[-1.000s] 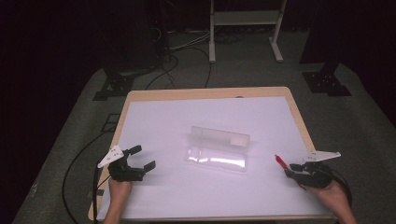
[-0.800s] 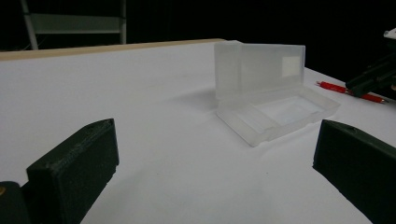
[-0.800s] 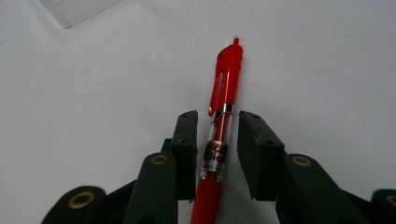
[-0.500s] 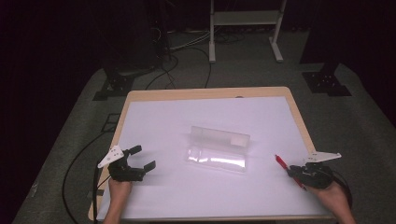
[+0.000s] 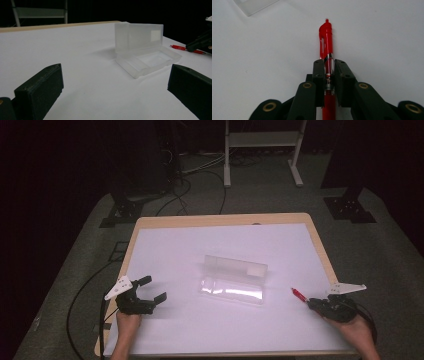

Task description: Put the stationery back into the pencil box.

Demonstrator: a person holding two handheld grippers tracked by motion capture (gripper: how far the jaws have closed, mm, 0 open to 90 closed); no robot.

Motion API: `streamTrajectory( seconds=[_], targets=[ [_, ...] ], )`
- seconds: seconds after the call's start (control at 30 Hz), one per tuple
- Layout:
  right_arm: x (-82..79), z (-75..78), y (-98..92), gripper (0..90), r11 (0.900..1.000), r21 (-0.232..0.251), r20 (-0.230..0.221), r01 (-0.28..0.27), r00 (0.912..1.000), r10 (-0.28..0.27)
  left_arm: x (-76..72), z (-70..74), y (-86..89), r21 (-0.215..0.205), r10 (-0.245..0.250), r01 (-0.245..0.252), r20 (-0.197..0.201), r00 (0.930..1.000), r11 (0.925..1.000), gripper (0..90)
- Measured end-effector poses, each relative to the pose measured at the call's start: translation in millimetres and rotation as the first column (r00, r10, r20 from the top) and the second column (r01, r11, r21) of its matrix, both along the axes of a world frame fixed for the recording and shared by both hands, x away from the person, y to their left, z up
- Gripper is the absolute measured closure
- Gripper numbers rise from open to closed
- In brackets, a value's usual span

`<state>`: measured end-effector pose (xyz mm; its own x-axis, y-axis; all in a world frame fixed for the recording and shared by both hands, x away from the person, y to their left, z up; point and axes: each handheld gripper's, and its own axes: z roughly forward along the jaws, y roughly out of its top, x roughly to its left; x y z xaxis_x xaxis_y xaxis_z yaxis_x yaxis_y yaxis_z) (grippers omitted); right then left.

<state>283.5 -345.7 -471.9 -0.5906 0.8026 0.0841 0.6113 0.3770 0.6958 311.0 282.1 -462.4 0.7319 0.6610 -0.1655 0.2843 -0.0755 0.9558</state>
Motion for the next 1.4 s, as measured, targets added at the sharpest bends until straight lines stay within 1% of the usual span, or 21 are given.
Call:
streamTrajectory(
  seconds=[0.3,0.4,0.53,0.57,0.6,0.63,0.73,0.83,0.87,1.03,1.1,1.13,1.2,1.23,1.3,1.4],
  targets=[
    [-0.1,2.5,0.6,79.0,1.000,-0.001,-0.005,-0.009,0.9999,0.009,0.0,-0.1,0.2,-0.005,0.002,-0.002,-0.001,1.0000,1.0000,0.0],
    [0.1,7.5,1.0,79.0,1.000,0.017,0.006,-0.018,0.9998,0.018,-0.3,0.0,0.2,-0.002,0.004,-0.004,0.000,1.0000,1.0000,0.0],
    [-0.3,16.0,2.9,79.0,0.999,0.028,0.020,-0.032,0.9993,0.031,0.3,-0.1,0.5,-0.010,0.007,-0.007,-0.004,1.0000,0.9999,0.0],
    [-0.3,16.0,2.9,79.0,0.999,0.028,0.020,-0.032,0.9993,0.031,0.3,-0.1,0.5,-0.010,0.007,-0.007,-0.004,1.0000,0.9999,0.0],
    [-0.1,21.0,5.3,79.0,0.998,0.041,0.028,-0.047,0.9986,0.045,0.3,-0.1,0.5,-0.009,0.007,-0.007,-0.004,1.0000,0.9999,0.0],
    [0.3,22.6,6.3,79.1,0.998,0.043,0.034,-0.051,0.9982,0.050,0.4,-0.1,0.5,-0.008,0.006,-0.006,-0.002,1.0000,0.9999,0.0],
    [2.2,27.7,11.7,79.0,0.997,0.029,0.040,-0.077,0.9964,0.075,0.5,-0.1,0.6,-0.009,0.007,-0.007,-0.004,1.0000,0.9999,0.0],
    [3.0,29.8,14.5,79.0,0.996,0.030,0.041,-0.086,0.9956,0.085,0.5,-0.1,0.6,-0.009,0.008,-0.008,-0.004,1.0000,0.9999,0.0],
    [3.9,32.9,18.1,79.0,0.994,0.038,0.049,-0.102,0.9938,0.100,0.3,-0.1,0.3,-0.007,0.007,-0.008,-0.002,1.0000,0.9999,0.0],
    [4.6,38.7,25.1,79.0,0.991,0.045,0.059,-0.123,0.9909,0.121,0.8,-0.2,0.5,-0.008,0.008,-0.009,-0.004,1.0000,0.9999,0.0],
    [4.7,39.6,26.9,79.0,0.990,0.053,0.061,-0.130,0.9901,0.126,0.7,-0.2,0.4,-0.009,0.008,-0.008,-0.004,1.0000,0.9999,0.0],
    [4.8,42.4,31.2,79.0,0.987,0.063,0.068,-0.147,0.9874,0.143,0.5,-0.1,0.2,-0.008,0.007,-0.007,-0.003,1.0000,0.9999,0.0],
    [4.8,43.6,32.7,79.0,0.987,0.067,0.070,-0.149,0.9871,0.144,0.5,-0.1,0.3,-0.007,0.006,-0.006,-0.003,1.0000,1.0000,0.0],
    [5.1,45.2,34.6,79.0,0.985,0.068,0.075,-0.156,0.9858,0.151,0.3,-0.1,0.5,-0.009,0.005,-0.005,-0.004,1.0000,0.9999,0.0],
    [6.0,50.2,41.6,79.0,0.981,0.065,0.084,-0.184,0.9805,0.178,0.1,-0.1,0.3,-0.006,0.003,-0.003,0.000,1.0000,1.0000,0.0],
    [7.6,53.4,48.5,79.0,0.976,0.070,0.087,-0.207,0.9757,0.201,0.1,-0.1,0.3,-0.005,0.002,-0.002,0.001,1.0000,1.0000,0.0]
  ],
)
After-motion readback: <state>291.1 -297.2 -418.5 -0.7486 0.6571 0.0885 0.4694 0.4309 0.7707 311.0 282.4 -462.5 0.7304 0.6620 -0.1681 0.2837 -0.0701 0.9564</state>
